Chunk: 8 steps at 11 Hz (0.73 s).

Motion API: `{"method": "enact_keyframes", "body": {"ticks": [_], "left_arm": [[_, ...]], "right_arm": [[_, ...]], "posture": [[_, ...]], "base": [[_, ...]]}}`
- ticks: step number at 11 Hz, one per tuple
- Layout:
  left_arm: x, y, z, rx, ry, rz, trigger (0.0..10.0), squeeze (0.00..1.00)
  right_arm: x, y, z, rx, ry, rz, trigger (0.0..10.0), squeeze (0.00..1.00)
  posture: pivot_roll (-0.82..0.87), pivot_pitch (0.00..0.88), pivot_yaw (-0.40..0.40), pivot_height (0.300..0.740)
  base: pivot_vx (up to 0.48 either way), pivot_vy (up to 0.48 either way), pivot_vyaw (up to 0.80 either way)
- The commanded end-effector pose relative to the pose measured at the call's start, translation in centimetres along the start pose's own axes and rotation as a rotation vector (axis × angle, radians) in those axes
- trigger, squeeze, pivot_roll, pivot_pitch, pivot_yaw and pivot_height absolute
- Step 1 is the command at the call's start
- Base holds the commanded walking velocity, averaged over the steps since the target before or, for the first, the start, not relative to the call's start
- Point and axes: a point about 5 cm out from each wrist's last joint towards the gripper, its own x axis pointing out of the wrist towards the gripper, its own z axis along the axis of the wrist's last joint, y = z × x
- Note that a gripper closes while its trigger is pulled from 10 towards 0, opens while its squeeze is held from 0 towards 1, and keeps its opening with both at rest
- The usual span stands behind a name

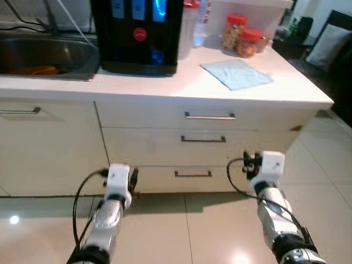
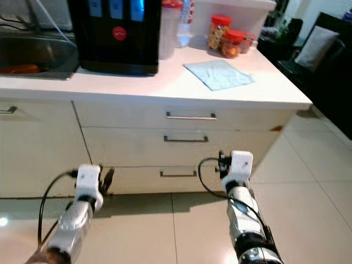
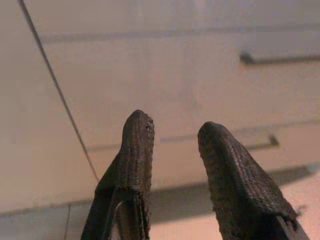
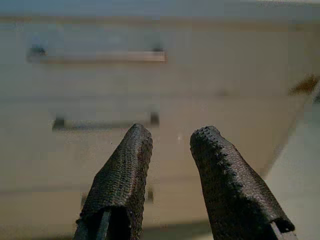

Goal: Kitchen organization

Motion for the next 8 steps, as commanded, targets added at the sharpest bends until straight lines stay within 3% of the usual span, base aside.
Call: {"method": "enact_keyframes", "body": {"ticks": [1,4,6,8], "left_arm": [[-0.3,-0.2,-0.9,0.010,0.044,-0.019,10.0,0.00],[-1.4,-0.3,-3.6,-0.004,0.191,-0.034,10.0,0.00],[-2.6,0.1,-5.5,-0.021,0.285,-0.015,10.0,0.00],[-3.4,0.4,-6.7,-0.040,0.342,0.000,10.0,0.00]], "right_arm": [[-0.2,-0.3,-0.8,0.006,0.052,0.000,10.0,0.00],[-1.6,-0.8,-3.8,0.031,0.219,-0.019,10.0,0.00],[-3.5,-1.0,-6.7,0.023,0.387,0.002,10.0,0.00],[-5.0,-1.1,-8.3,0.018,0.470,0.014,10.0,0.00]], "posture": [[0.18,0.013,-0.057,0.740],[0.17,0.011,-0.054,0.740],[0.18,0.010,-0.054,0.740],[0.18,0.008,-0.055,0.740]], "base": [[0.000,0.000,0.00],[0.000,0.000,0.00],[0.000,0.000,0.00],[0.000,0.000,0.00]]}}
